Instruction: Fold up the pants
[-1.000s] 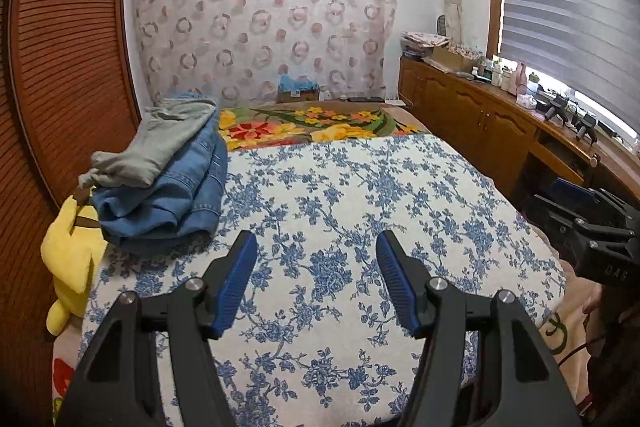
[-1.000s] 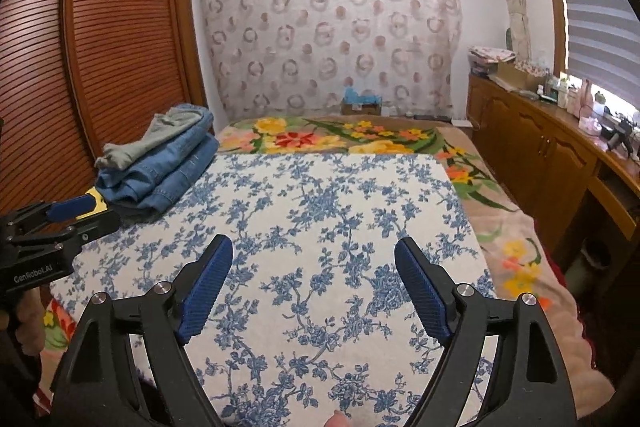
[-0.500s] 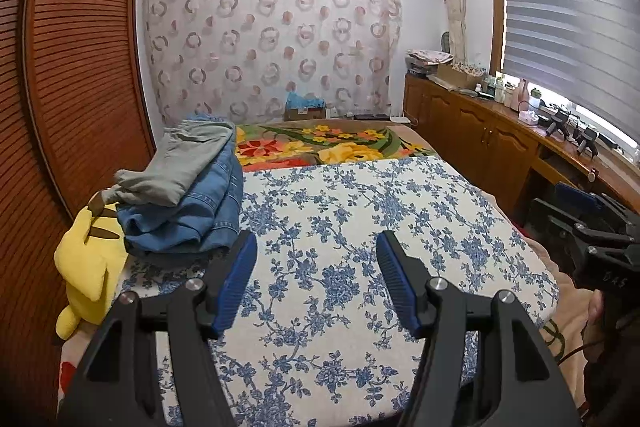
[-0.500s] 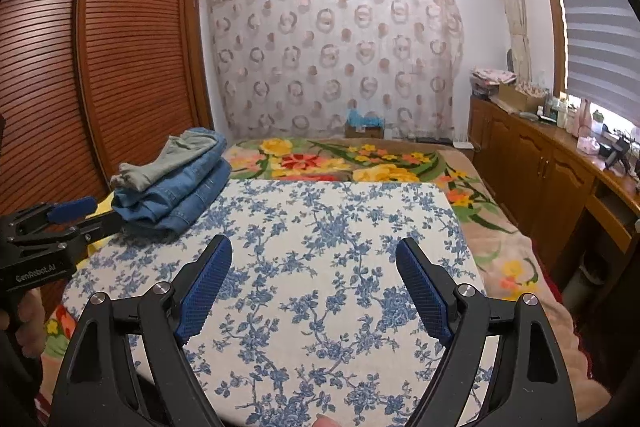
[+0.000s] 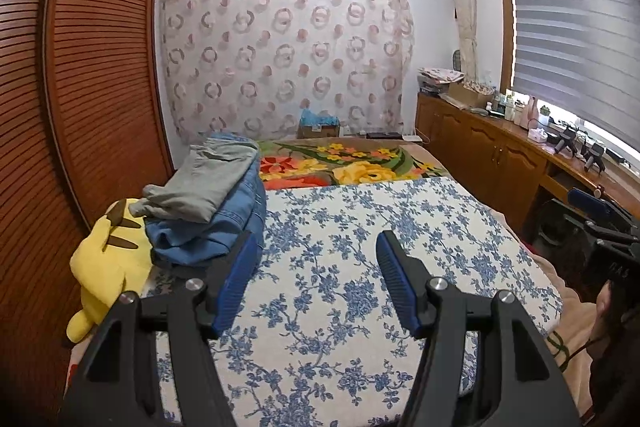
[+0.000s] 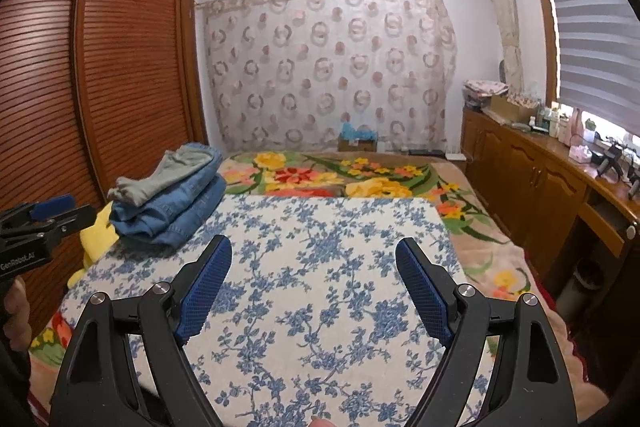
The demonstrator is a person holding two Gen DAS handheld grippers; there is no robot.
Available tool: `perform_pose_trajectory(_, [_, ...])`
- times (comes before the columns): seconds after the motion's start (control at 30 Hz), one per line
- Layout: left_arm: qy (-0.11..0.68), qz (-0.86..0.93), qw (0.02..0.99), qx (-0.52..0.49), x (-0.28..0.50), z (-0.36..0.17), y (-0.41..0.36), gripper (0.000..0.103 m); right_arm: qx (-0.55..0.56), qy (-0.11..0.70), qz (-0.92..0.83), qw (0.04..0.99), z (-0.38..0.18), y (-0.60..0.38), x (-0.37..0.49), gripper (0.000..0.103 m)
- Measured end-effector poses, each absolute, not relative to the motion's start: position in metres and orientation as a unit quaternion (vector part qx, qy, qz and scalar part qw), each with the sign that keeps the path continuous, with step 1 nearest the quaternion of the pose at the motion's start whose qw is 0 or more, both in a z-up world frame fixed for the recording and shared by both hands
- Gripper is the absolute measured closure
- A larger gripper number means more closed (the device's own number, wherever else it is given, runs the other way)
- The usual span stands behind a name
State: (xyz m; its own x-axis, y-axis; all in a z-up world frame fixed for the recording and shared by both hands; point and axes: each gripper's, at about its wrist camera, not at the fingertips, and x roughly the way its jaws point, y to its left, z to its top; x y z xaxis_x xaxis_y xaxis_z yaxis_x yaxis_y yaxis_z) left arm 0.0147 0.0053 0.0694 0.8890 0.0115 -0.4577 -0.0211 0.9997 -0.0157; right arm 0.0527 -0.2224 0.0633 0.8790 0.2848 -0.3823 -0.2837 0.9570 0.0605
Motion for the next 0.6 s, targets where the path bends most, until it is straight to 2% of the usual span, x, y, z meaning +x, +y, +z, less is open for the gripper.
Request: perform_pose_trajectory(0.6, [0.233, 0.009, 0.972, -0.012, 0.0088, 0.0725, 0.0094, 0.041, 0.001, 0.191, 0.137, 0.972, 0.0635, -0.2248, 0.0483, 0.017])
